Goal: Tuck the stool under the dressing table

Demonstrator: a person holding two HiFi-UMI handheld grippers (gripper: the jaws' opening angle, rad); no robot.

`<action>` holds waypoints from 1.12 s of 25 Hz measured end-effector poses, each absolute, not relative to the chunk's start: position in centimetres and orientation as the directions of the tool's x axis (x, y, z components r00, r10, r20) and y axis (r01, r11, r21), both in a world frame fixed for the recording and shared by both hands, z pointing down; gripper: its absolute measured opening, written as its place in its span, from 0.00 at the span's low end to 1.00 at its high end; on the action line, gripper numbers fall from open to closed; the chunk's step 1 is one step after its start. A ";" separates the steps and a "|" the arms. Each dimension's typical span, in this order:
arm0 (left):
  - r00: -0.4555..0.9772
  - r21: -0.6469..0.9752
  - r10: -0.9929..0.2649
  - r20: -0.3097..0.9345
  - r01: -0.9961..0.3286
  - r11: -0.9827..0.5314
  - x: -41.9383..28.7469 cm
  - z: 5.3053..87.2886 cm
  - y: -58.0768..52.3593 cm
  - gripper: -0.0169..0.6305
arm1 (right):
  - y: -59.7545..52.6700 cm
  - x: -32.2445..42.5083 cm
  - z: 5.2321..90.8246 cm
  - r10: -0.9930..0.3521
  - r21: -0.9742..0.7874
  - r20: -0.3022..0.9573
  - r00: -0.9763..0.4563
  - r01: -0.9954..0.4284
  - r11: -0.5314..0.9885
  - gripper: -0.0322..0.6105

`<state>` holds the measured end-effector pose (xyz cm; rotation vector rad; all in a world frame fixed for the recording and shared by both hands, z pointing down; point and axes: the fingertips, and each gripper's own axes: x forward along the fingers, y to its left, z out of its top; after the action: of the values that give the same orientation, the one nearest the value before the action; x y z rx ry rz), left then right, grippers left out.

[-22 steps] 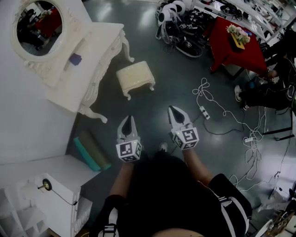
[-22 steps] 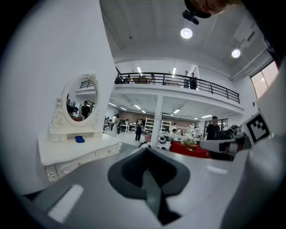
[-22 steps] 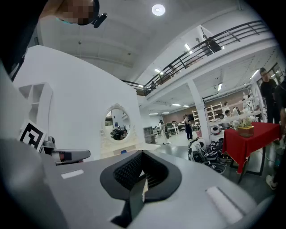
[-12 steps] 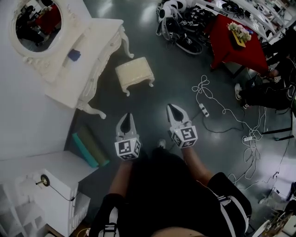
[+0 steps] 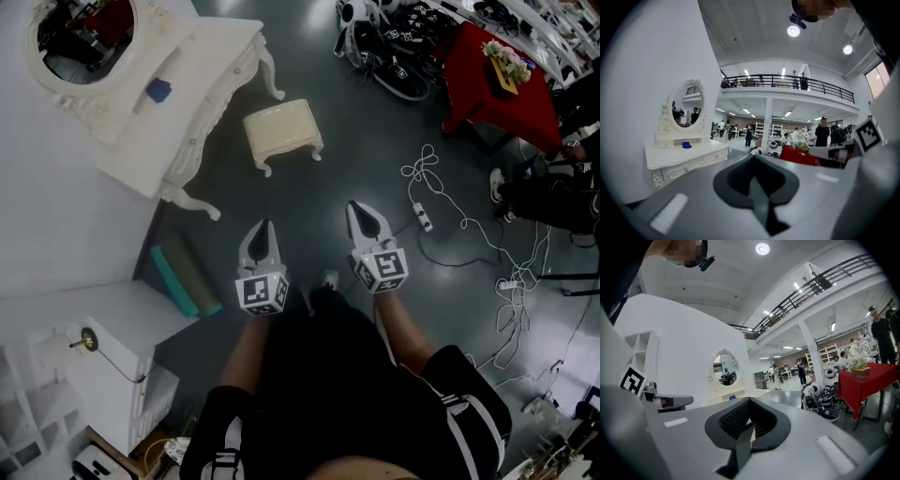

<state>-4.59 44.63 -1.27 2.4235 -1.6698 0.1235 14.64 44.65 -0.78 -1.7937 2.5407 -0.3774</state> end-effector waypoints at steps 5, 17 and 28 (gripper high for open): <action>0.354 0.081 -0.915 0.195 -0.935 -0.345 -4.5 -0.2 44.3 0.04 | 44.0 15.0 0.7 -0.926 -0.219 0.140 -0.351 -0.923 0.316 0.05; 0.394 0.133 -0.894 0.214 -0.918 -0.373 -4.2 1.9 37.0 0.04 | 38.2 13.8 1.5 -0.921 -0.179 0.167 -0.353 -0.929 0.323 0.05; 0.388 0.157 -0.883 0.264 -0.921 -0.357 -8.2 5.4 29.0 0.04 | 29.9 11.1 3.8 -0.930 -0.179 0.180 -0.321 -0.940 0.290 0.05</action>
<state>-8.19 29.02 5.35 2.3716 -1.5864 0.1929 11.06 29.93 3.82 -1.8533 2.5560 -0.4024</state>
